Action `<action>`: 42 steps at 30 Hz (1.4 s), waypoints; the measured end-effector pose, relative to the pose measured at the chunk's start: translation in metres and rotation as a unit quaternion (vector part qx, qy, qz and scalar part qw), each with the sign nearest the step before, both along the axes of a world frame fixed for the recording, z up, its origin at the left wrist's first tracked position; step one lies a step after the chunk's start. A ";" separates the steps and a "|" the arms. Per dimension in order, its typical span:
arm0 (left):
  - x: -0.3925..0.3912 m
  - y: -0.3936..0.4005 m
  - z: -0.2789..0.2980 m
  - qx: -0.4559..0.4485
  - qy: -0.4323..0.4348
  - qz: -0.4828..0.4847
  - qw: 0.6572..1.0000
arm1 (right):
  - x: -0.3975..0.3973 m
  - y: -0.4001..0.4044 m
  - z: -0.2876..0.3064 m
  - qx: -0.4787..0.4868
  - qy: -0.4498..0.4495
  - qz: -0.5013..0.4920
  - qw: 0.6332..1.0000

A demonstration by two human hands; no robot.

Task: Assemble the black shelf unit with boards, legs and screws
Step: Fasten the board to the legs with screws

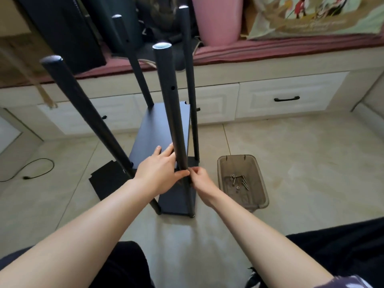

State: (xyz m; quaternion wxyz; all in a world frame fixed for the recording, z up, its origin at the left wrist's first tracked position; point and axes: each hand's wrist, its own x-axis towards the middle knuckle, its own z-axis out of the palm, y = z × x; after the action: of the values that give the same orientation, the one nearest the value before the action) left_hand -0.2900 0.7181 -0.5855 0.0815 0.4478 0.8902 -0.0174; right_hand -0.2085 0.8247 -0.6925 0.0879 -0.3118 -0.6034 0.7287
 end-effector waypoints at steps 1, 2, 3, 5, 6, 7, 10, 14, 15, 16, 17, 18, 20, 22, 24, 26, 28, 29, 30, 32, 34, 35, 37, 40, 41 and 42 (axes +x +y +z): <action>-0.002 0.000 0.003 -0.004 -0.011 0.003 1.000 | -0.001 -0.001 0.002 0.000 0.005 0.006 1.000; -0.005 0.000 0.007 -0.006 -0.026 0.010 1.000 | -0.003 -0.003 0.004 0.002 0.008 0.012 1.000; -0.010 -0.001 0.011 -0.008 -0.042 0.021 0.999 | -0.007 -0.005 0.006 0.004 0.009 0.014 1.000; -0.022 -0.005 0.019 -0.004 -0.068 0.045 0.997 | -0.014 -0.009 0.011 0.009 0.011 0.018 1.000; -0.028 -0.009 0.023 0.001 -0.075 0.054 0.996 | -0.018 -0.011 0.015 0.013 0.013 0.021 1.000; -0.034 -0.013 0.027 0.005 -0.081 0.061 0.995 | -0.023 -0.013 0.020 0.018 0.017 0.028 0.999; -0.051 -0.029 0.036 0.036 -0.117 0.088 0.989 | -0.037 -0.018 0.030 0.038 0.032 0.060 0.997; -0.073 -0.063 0.042 0.089 -0.163 0.112 0.976 | -0.053 -0.030 0.037 0.083 0.040 0.109 0.990; -0.077 -0.072 0.041 0.104 -0.171 0.114 0.973 | -0.058 -0.035 0.037 0.083 0.046 0.116 0.989; -0.081 -0.080 0.040 0.120 -0.182 0.117 0.969 | -0.063 -0.040 0.036 0.082 0.052 0.120 0.988; -0.087 -0.090 0.038 0.139 -0.196 0.123 0.963 | -0.070 -0.046 0.035 0.078 0.056 0.122 0.988; -0.089 -0.096 0.037 0.156 -0.210 0.127 0.957 | -0.072 -0.049 0.033 0.074 0.058 0.119 0.988; -0.097 -0.110 0.033 0.178 -0.238 0.141 0.945 | -0.077 -0.056 0.024 0.070 0.052 0.115 0.990; -0.107 -0.123 0.027 0.184 -0.259 0.168 0.933 | -0.079 -0.060 0.012 0.082 0.027 0.113 0.990; -0.114 -0.136 0.017 0.201 -0.280 0.203 0.916 | -0.081 -0.062 0.002 0.102 0.007 0.102 0.989; -0.115 -0.150 0.003 0.237 -0.305 0.243 0.890 | -0.086 -0.062 -0.004 0.122 0.006 0.098 0.988; -0.111 -0.165 -0.015 0.272 -0.325 0.276 0.863 | -0.092 -0.061 -0.007 0.143 0.008 0.107 0.984; -0.107 -0.172 -0.026 0.289 -0.337 0.287 0.849 | -0.095 -0.061 -0.007 0.154 0.006 0.114 0.981; -0.105 -0.178 -0.036 0.304 -0.350 0.297 0.835 | -0.097 -0.062 -0.008 0.165 0.001 0.123 0.979; -0.101 -0.188 -0.057 0.330 -0.370 0.313 0.810 | -0.099 -0.062 -0.011 0.184 -0.012 0.140 0.973; -0.098 -0.195 -0.075 0.354 -0.386 0.327 0.787 | -0.101 -0.063 -0.014 0.198 -0.027 0.153 0.968; -0.096 -0.198 -0.083 0.366 -0.394 0.333 0.775 | -0.102 -0.064 -0.015 0.210 -0.036 0.160 0.964; -0.093 -0.200 -0.096 0.386 -0.404 0.341 0.756 | -0.104 -0.064 -0.018 0.236 -0.055 0.177 0.954; -0.089 -0.200 -0.110 0.403 -0.413 0.347 0.739 | -0.105 -0.064 -0.020 0.250 -0.075 0.189 0.947; -0.087 -0.199 -0.114 0.408 -0.415 0.346 0.736 | -0.105 -0.064 -0.020 0.254 -0.081 0.190 0.945; -0.086 -0.198 -0.119 0.415 -0.417 0.347 0.730 | -0.105 -0.063 -0.021 0.257 -0.085 0.191 0.944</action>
State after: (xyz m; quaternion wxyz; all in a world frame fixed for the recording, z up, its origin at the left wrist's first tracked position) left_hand -0.3764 0.5199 -0.7046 0.2509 0.0590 0.7787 0.5720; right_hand -0.3140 0.7612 -0.7135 -0.0275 -0.2185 -0.8235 0.5228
